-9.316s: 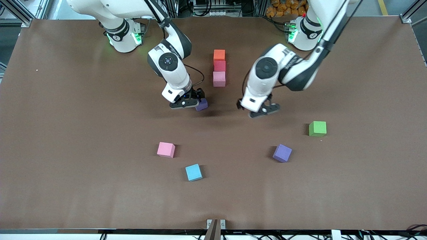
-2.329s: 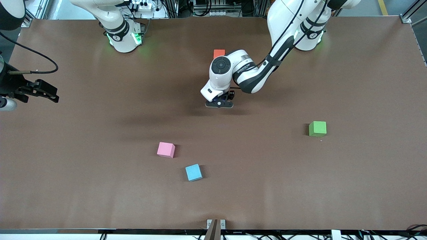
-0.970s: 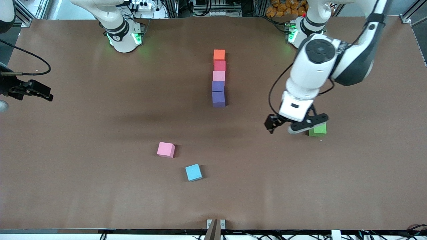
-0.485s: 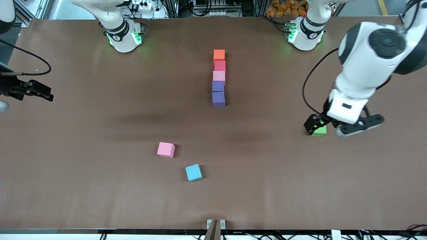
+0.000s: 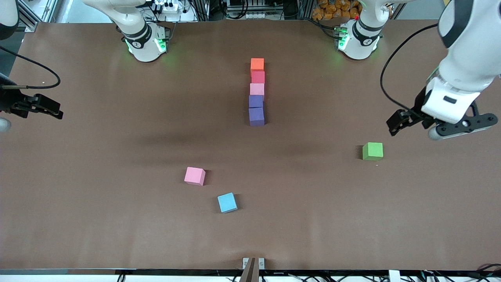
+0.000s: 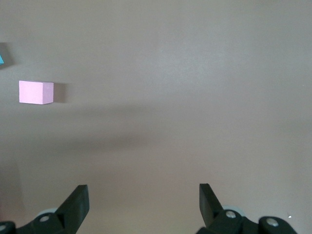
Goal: Arrange blocks into number 1
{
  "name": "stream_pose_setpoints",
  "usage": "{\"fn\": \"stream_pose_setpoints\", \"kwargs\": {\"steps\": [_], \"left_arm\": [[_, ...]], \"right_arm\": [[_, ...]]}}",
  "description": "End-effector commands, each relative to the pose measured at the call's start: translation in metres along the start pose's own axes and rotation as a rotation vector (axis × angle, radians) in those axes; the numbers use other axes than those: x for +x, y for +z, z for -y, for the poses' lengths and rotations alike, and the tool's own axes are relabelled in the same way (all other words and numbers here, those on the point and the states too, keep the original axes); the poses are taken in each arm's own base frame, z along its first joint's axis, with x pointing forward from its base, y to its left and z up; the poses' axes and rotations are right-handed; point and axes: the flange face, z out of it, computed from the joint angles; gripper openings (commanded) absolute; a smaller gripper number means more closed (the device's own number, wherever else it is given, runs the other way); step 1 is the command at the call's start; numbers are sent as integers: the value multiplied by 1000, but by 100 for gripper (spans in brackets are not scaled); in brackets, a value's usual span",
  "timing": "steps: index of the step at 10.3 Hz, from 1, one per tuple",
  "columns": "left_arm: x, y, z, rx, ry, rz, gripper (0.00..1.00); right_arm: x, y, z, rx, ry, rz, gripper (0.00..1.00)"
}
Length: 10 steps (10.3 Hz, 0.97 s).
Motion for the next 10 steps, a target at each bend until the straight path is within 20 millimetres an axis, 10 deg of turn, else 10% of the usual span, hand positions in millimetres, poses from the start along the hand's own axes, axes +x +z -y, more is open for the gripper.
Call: {"fn": "stream_pose_setpoints", "kwargs": {"steps": [1, 10], "left_arm": [[-11, -21, 12, -21, 17, 20, 100], [-18, -47, 59, 6, 169, 103, 100]], "right_arm": [[2, -3, -1, 5, -6, 2, 100], [2, -3, -1, 5, -7, 2, 100]]}}
